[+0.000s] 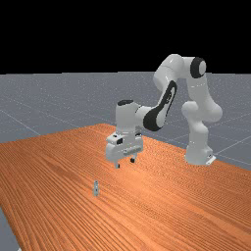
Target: Rotate the USB body for 90 degree with plug right ward
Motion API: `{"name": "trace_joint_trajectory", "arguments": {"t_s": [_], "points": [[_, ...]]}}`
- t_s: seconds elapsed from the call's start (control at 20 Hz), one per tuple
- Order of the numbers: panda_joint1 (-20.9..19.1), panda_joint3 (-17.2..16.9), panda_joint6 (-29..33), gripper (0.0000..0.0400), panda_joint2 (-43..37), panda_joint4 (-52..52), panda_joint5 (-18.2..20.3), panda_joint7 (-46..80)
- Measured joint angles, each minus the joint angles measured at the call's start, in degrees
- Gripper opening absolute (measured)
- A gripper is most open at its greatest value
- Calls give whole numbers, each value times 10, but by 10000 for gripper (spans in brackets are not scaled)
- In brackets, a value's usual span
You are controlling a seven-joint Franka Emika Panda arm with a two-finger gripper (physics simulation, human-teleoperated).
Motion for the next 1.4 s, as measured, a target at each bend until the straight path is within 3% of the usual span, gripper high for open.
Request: {"name": "trace_joint_trajectory", "arguments": {"t_s": [0.05,0.1,0.15,0.25,0.45,0.5,0.7,0.75,0.95,1.05,1.1,1.4], "points": [[0,0,0,243,0,0,0,0],[0,0,0,148,0,0,0,0],[0,0,0,90,0,0,0,0],[0,0,0,33,0,0,0,0],[3,-1,2,5,1,0,-5,6],[17,-15,9,3,7,1,-34,33],[15,-36,20,0,21,0,-64,26],[-28,-8,22,0,21,2,-13,-73],[-68,-19,17,0,30,16,-6,-125],[-77,-24,15,0,33,21,-4,-127],[-78,-29,-20,0,45,45,-5,-119],[-77,-28,-115,0,158,243,-3,-111]]}}
